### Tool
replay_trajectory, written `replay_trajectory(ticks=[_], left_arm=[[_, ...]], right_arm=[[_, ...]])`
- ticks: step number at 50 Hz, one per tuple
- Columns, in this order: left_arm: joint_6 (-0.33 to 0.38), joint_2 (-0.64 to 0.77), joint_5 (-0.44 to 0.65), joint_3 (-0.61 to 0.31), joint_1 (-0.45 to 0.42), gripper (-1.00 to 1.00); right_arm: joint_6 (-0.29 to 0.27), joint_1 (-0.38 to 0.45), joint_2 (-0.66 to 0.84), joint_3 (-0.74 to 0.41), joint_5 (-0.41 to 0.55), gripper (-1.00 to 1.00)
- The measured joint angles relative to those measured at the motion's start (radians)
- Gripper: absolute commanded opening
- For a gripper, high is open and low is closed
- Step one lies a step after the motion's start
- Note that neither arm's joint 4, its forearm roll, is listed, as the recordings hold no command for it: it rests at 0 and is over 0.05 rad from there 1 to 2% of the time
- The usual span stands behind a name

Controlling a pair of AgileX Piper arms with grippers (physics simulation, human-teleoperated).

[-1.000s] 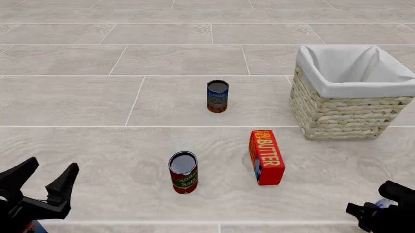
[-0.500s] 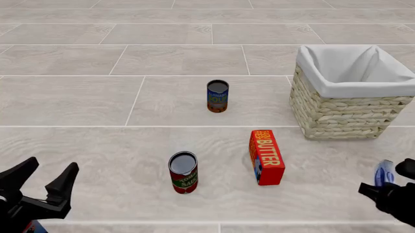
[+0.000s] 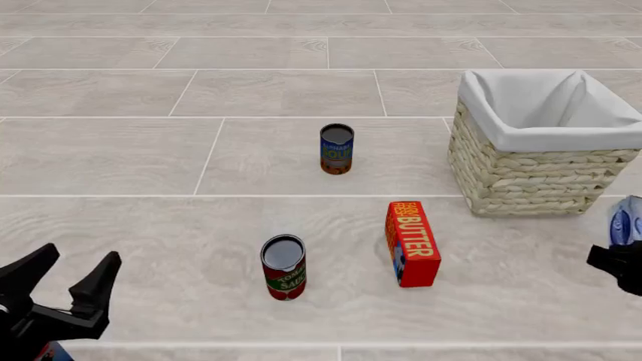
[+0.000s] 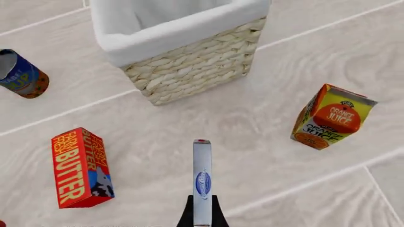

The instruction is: Pick the cream cheese and place it in the basket.

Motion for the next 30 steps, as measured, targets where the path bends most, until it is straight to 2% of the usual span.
replay_trajectory(ticks=[14, 30], left_arm=[[0.000, 0.004, -0.002, 0.000, -0.002, 1.00], [0.000, 0.005, 0.000, 0.000, -0.003, 1.00]], right_arm=[[-0.017, 0.028, -0.038, -0.171, 0.148, -1.00], [-0.033, 0.058, 0.080, -0.461, 0.249, -1.00]])
